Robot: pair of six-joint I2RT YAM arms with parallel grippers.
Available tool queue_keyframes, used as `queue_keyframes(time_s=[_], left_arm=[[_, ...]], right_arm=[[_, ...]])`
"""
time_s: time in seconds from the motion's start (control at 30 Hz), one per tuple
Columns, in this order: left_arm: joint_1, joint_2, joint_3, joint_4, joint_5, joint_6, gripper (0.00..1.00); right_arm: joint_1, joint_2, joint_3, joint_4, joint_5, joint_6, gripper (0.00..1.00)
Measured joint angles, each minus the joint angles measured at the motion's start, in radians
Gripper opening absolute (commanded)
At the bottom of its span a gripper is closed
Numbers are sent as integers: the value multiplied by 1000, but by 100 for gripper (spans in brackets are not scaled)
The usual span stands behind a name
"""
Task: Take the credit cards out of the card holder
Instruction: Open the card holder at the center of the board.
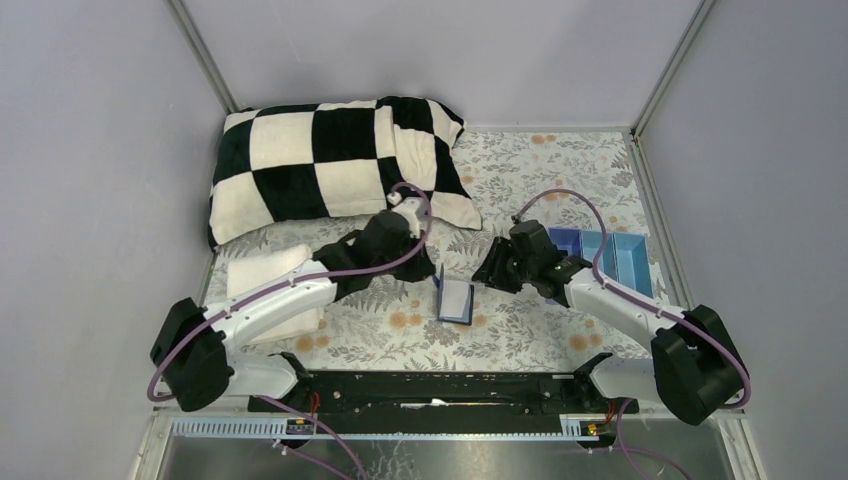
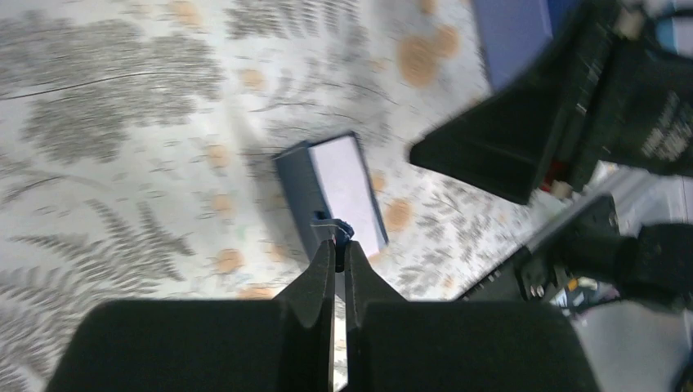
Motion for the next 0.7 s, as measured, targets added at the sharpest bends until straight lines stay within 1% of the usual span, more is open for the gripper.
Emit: queue_keyframes(time_s=[0.1,0.17,0.2,0.33,0.47,0.6,0.7], left_arm=[[123,-55,-90,37,50,-18,0],[234,-77,-165,53,80,-24,0],[329,-73,-240,50,85,-31,0],[327,-45,-278,56,89,-44,0],[324,52,-282,42,62,-77,0],[325,129,-281,27,35,-114,0],[325,137,-274,34,29,-123,0]], right_arm=[[0,31,-34,48,-32,32,46],[0,70,-60,98,-60,60,44],[0,122,-87,150,-93,91,43],[0,169,-100,222,-137,123,40],[0,209,-102,292,-172,149,34],[0,236,-102,337,-200,159,31],[0,261,-102,360,-219,163,30]])
